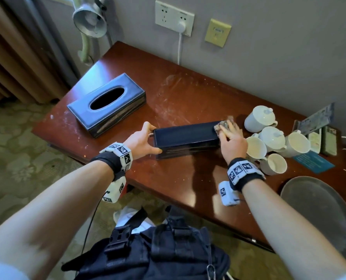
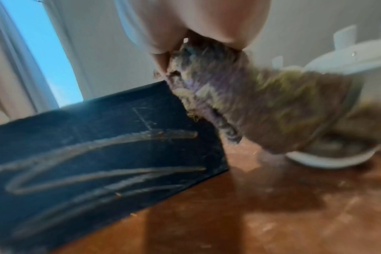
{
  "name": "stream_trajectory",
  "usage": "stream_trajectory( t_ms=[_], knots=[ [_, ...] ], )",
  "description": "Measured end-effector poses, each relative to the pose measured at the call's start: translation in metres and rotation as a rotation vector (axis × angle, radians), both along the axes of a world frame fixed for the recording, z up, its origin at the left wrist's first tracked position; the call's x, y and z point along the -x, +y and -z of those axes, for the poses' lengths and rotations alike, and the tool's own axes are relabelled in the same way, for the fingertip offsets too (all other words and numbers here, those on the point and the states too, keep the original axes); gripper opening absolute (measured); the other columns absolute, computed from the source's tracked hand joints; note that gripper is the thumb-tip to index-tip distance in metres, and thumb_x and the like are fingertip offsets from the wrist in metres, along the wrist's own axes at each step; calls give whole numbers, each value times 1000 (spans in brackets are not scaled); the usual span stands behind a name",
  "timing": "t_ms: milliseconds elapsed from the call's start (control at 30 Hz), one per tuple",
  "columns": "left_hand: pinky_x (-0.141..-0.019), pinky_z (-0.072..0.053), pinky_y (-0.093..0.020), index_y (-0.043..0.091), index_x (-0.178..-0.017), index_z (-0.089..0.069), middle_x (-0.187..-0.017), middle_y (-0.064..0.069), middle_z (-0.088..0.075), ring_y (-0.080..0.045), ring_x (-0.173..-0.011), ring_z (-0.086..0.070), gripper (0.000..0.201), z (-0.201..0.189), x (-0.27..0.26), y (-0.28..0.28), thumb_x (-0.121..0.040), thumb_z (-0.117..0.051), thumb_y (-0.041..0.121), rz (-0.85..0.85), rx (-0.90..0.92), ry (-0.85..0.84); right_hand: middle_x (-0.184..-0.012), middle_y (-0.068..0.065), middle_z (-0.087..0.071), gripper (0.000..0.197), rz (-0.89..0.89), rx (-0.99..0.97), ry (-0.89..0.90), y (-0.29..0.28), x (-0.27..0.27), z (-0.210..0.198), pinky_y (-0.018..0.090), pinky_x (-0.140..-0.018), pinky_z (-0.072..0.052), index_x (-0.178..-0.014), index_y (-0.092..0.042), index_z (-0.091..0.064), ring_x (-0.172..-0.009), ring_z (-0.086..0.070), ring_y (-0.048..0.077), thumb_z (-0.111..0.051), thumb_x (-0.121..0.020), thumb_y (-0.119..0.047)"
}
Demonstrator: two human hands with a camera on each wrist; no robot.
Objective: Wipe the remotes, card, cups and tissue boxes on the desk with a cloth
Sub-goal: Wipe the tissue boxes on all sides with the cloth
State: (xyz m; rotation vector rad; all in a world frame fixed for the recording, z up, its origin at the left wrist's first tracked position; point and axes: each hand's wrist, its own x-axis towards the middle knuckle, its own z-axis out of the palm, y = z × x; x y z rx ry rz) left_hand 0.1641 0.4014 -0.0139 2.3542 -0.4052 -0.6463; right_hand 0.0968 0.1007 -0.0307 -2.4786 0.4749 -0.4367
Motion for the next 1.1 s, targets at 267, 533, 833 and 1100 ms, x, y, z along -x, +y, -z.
stream_trajectory(
  t_ms=[267, 533, 833, 1100],
  knots=[
    [-79, -44, -30, 20, -115, -32, -115, 1, -56, -18, -102, -60, 64, 1, -3, 1, -78, -83, 27, -2, 23, 20, -130, 7, -64, 25, -337, 120, -189, 124, 1, 16, 39, -114, -34, -110, -15, -75, -129, -53, 28, -63, -90, -20],
    [-78, -47, -31, 23, -118, -31, -119, 3, -53, -19, -105, -59, 62, -2, 3, -1, -81, -80, 25, -51, 34, 56, -140, 11, -56, 32, -183, 101, -60, 27, 4, 11, 28, -117, -23, -121, -10, -69, -136, -44, 27, -55, -94, -20],
    [-118, 1, -62, 22, -140, -29, -139, -2, -46, -26, -123, -52, 80, -27, 1, -28, -79, -78, 35, 38, -237, -79, -128, 14, -64, 32, 121, 16, 87, 2, -1, -17, 41, -97, -44, -124, -12, -68, -114, -58, 40, -50, -100, -25],
    [-108, -37, -50, 30, -147, -34, -146, 2, -41, -25, -124, -50, 78, -53, -5, -114, -81, -71, 50, 359, -317, -177, -117, 17, -68, 31, 116, -210, 160, -8, 17, -19, 35, -90, -44, -117, -12, -71, -110, -58, 39, -51, -99, -28]
  ],
)
